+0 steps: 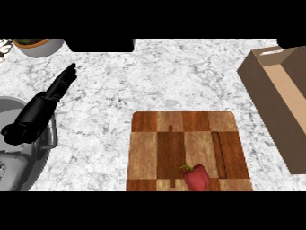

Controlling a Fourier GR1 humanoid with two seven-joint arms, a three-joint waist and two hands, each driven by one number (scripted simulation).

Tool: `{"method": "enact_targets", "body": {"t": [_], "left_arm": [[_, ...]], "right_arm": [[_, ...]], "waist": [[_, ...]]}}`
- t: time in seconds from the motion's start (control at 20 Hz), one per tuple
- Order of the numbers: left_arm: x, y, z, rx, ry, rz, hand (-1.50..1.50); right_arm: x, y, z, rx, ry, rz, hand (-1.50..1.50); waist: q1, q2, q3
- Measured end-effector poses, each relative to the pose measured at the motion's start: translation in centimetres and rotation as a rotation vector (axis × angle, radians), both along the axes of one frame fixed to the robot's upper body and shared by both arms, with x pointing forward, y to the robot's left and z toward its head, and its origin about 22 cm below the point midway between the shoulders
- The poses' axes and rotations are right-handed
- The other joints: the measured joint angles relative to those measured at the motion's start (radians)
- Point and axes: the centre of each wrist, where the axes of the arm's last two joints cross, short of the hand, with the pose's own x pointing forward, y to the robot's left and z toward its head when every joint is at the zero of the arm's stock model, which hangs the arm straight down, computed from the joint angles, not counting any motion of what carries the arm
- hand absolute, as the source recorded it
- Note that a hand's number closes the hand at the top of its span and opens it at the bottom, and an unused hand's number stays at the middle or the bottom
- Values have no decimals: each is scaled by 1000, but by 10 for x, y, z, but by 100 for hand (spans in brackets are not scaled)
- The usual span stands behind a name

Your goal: Pick the sweet potato from the cutting board and place it in the cardboard box

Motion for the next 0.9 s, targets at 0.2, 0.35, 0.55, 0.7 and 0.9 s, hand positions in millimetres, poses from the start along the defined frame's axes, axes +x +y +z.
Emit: {"method": "enact_targets", "body": {"t": [0.2, 0.35, 0.55, 0.7, 0.9], "left_arm": [[-2, 1, -5, 2, 11, 4, 0], [-8, 5, -2, 3, 10, 0, 0], [-6, -2, -6, 1, 9, -4, 0], [-7, 2, -5, 5, 7, -2, 0], [-9, -4, -6, 5, 4, 0, 0]], "right_arm": [[-9, -36, -9, 94, 166, -6, 150], [-18, -61, -20, 143, 253, 4, 150], [-28, -86, -33, 199, 382, 14, 150], [-35, -101, -38, 263, 451, 41, -150], [-45, -111, -44, 314, 465, 150, -150]], "waist": [[-3, -1, 0], [4, -1, 0], [5, 1, 0], [5, 0, 0], [2, -1, 0]]}}
